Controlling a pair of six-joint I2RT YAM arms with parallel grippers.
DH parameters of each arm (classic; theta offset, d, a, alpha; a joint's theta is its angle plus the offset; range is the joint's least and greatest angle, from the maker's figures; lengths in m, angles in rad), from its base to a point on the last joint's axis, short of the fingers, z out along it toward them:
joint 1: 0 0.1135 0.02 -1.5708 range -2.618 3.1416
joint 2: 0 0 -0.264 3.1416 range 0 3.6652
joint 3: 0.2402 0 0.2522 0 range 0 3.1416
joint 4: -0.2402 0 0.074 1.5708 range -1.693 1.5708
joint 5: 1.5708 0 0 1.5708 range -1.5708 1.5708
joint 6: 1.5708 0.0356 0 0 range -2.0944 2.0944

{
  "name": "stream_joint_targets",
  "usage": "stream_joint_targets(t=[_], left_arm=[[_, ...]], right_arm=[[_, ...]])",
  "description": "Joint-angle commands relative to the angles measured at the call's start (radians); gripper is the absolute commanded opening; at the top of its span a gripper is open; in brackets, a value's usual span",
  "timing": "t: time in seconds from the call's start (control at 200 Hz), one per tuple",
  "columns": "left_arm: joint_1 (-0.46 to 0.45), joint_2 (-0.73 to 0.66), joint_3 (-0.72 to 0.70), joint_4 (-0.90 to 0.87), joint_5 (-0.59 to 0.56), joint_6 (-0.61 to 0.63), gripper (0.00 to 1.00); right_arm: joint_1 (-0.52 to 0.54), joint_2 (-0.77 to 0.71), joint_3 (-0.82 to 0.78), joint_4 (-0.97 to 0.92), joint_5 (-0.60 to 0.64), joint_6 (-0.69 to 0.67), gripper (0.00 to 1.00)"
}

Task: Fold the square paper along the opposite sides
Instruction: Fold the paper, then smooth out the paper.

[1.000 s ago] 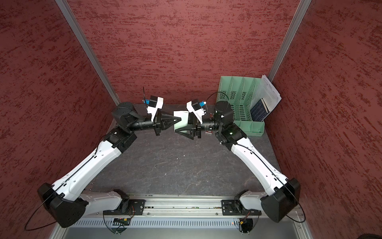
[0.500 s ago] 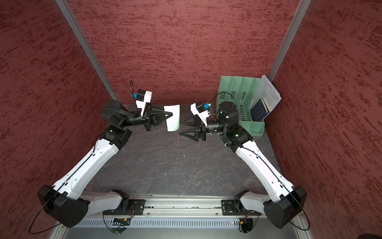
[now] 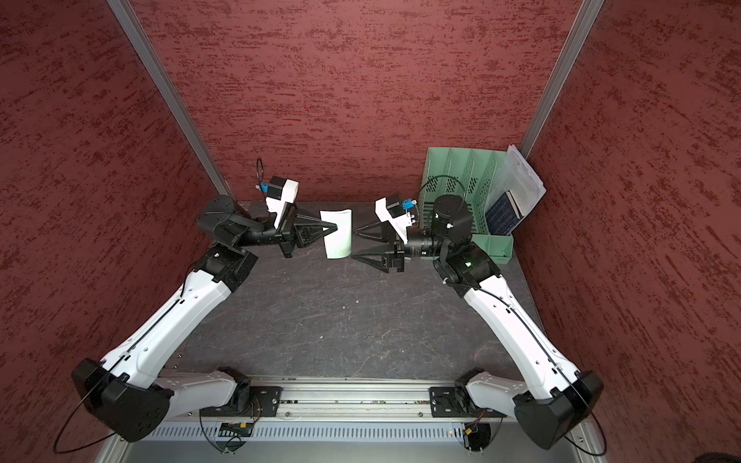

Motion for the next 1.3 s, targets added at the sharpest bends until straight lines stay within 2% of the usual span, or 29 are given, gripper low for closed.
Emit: stream_joint_targets(t=[0.0, 0.311, 0.711, 1.297], left_arm=[[-0.007, -0.016, 0.001, 0.003, 0.026, 0.004, 0.0], [-0.039, 0.022, 0.012, 0.057, 0.048, -0.04, 0.0], [-0.048, 0.037, 0.014, 0.083, 0.05, -0.054, 0.0], [-0.047, 0.027, 0.015, 0.078, 0.05, -0.048, 0.0]], right_arm=[[-0.009, 0.002, 0.033, -0.026, 0.01, -0.019, 0.63], [-0.009, 0.042, 0.051, 0.029, -0.049, 0.031, 0.6], [-0.009, 0.05, 0.032, 0.09, -0.076, 0.072, 0.4], [-0.009, 0.042, 0.019, 0.099, -0.065, 0.07, 0.26]])
